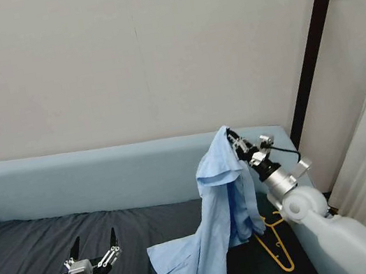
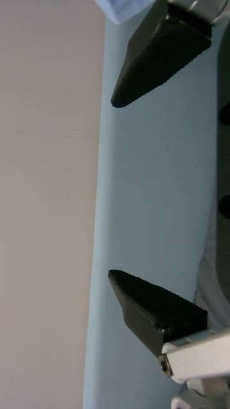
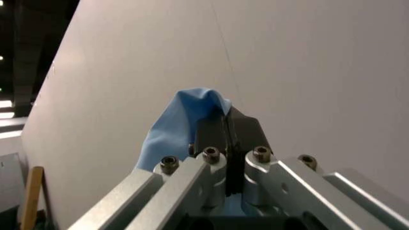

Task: Pick up the clothes from the sofa and hang them on the clothes hanger.

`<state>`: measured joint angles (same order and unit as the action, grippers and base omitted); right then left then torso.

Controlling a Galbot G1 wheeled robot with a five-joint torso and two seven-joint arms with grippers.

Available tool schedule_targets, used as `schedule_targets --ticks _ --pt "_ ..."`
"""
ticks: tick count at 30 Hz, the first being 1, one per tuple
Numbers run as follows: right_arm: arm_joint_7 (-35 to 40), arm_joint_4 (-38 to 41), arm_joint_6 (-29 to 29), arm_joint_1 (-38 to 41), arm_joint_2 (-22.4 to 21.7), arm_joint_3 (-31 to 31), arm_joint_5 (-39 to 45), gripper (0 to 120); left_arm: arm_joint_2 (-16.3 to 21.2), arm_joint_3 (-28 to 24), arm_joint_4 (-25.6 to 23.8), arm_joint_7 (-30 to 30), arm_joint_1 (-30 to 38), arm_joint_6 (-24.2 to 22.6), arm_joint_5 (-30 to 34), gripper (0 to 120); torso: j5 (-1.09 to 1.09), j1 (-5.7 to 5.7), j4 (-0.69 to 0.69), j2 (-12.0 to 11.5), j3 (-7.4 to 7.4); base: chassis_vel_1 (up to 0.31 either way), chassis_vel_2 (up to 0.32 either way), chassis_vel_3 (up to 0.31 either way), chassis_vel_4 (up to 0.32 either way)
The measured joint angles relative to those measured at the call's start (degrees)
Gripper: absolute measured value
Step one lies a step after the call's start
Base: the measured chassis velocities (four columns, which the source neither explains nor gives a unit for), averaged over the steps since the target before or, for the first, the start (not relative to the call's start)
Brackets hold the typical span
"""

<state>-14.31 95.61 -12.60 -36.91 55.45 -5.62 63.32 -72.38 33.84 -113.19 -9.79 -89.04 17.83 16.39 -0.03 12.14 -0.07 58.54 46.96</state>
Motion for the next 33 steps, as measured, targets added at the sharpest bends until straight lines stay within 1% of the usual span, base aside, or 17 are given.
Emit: schedule_targets --ticks 1,2,3,5,7,8,11,12,13,18,25,28,29,33 --pt "0.3 0.2 0.0 0.6 -0.5 -0.1 0.4 0 0.1 0.0 0.0 0.0 0.0 0.0 0.1 100 0.01 0.0 0.0 0.0 0.0 0.0 0.0 0.0 0.0" --pt "1.0 0.7 -0.2 2.4 -2.2 -0.3 2.0 0 0.3 0.0 -0.1 0.0 0.2 0.0 0.3 100 0.01 0.0 0.0 0.0 0.0 0.0 0.0 0.0 0.0" --pt "1.0 0.7 -0.2 2.4 -2.2 -0.3 2.0 0 0.3 0.0 -0.1 0.0 0.2 0.0 0.3 100 0.01 0.0 0.0 0.0 0.0 0.0 0.0 0.0 0.0" --pt "1.6 0.9 -0.4 4.6 -4.7 0.2 3.6 0 0.5 0.0 -0.3 0.0 0.3 0.0 0.4 100 0.0 0.0 0.0 0.0 -0.01 0.0 0.0 0.0 0.0" --pt "2.1 0.7 -0.4 7.3 -7.0 1.6 4.3 0 0.5 0.0 -0.8 0.0 0.2 0.0 0.5 100 0.0 0.0 -0.01 0.0 0.0 0.0 0.0 0.0 0.0" --pt "2.1 0.7 -0.4 7.3 -7.0 1.6 4.3 0 0.5 0.0 -0.8 0.0 0.2 0.0 0.5 100 0.0 0.0 -0.01 0.0 0.0 0.0 0.0 0.0 0.0" --pt "2.4 -0.3 -0.2 11.9 -9.1 4.5 5.5 0 0.5 0.0 -1.9 0.0 -0.4 0.0 0.7 100 0.01 0.0 -0.02 0.0 0.0 0.0 0.0 0.0 0.0" --pt "2.7 -0.5 -0.1 13.9 -9.6 5.6 6.0 0 0.5 0.2 -2.3 0.0 -0.6 0.0 1.0 100 0.0 0.0 0.02 0.0 0.0 0.0 0.0 0.0 0.0" --pt "2.7 -0.5 -0.1 13.9 -9.6 5.6 6.0 0 0.5 0.2 -2.3 0.0 -0.6 0.0 1.0 100 0.0 0.0 0.02 0.0 0.0 0.0 0.0 0.0 0.0" --pt "5.0 -0.9 0.5 20.8 -10.7 8.1 7.4 0 0.9 1.0 -4.0 0.0 -1.2 0.0 1.8 100 -0.01 0.0 0.01 0.0 -0.01 0.0 0.0 0.0 0.0" --pt "6.0 -1.0 0.9 25.3 -12.4 8.7 9.2 0 1.0 1.1 -4.8 0.0 -1.9 0.0 1.9 100 0.01 0.0 -0.01 0.0 -0.01 0.0 0.0 0.0 0.0" --pt "6.2 -3.1 1.1 30.0 -13.6 12.2 10.6 0 0.9 1.2 -4.8 -0.1 -1.9 0.1 1.8 100 -0.02 -0.01 -0.02 0.0 -0.01 0.0 0.0 0.0 0.0" --pt "6.2 -4.3 1.0 31.3 -13.6 14.0 10.6 0 0.7 1.2 -4.8 -0.1 -1.9 0.1 1.8 100 -0.01 -0.01 0.0 0.0 -0.01 0.0 0.0 0.0 0.0" --pt "5.8 -6.6 1.0 33.0 -12.4 16.3 10.5 0 0.4 1.3 -4.9 -0.2 -1.8 0.1 2.0 100 -0.01 -0.01 0.01 0.0 -0.01 0.0 0.0 0.0 0.0"
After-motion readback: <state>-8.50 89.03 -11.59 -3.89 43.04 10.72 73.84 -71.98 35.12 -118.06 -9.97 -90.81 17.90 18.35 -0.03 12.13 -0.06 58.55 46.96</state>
